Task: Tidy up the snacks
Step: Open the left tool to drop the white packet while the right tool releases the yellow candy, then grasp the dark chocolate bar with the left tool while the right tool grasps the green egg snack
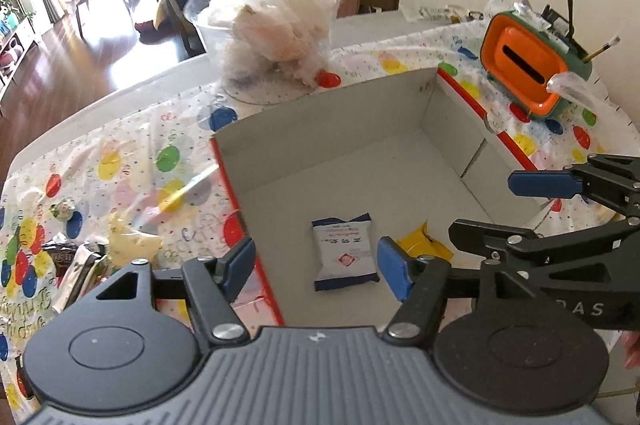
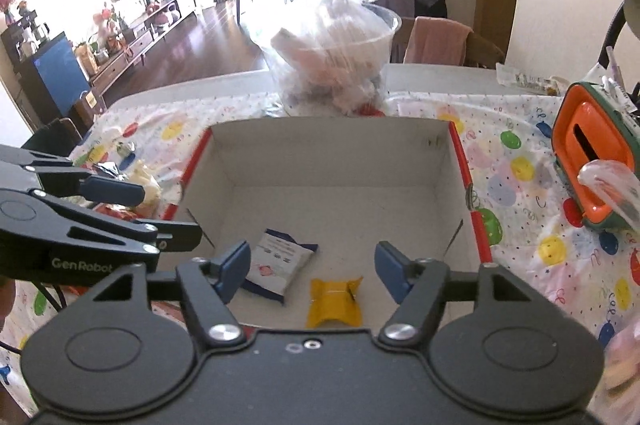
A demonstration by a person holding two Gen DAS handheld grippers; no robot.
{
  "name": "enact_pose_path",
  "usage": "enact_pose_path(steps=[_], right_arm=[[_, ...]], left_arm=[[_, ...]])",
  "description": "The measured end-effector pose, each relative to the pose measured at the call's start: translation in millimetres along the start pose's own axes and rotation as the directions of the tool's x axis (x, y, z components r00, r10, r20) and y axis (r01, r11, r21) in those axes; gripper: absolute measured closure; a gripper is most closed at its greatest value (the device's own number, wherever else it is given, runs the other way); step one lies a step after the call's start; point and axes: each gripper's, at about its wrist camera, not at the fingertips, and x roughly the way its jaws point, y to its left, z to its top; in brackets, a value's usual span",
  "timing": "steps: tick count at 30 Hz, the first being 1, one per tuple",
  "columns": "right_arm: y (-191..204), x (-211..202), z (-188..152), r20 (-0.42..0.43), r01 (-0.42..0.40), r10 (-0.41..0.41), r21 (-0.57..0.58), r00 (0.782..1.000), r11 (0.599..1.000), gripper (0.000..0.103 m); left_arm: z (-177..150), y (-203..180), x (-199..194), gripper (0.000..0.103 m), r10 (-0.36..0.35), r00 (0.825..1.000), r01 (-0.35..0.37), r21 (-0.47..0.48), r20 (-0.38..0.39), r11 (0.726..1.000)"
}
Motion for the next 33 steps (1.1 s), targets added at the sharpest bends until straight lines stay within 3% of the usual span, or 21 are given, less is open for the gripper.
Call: enact_pose_path(steps=[8,21,23,33], right_arm=[[32,-21,-3,0.060,-0.025,0.024,0.015,0.998,1.000,0.020],[116,-38,-13,0.136,-0.091,0.097,-0.049,0.986,0.995,0.007],[131,-37,-16,0.136,-0.091,0.098,-0.053,0.986,0.994,0.001],[195,-25,-26,0.122,-0.121,0.134,-0.110,0.983,0.987,0.000]], left_arm=[[-24,32,-34,0.030,-0.008,0.998,0.009,-0.024,0.060,1.000],[-79,98,-86,0.022,0.010,0.989,0.002,-0.087,0.147,0.996],[-89,111,-92,0.021,0.015,0.988,0.002,-0.107,0.152,0.994],[-134,175,-119,0.019,0.073,0.982,-0.039,-0.196,0.172,0.980]])
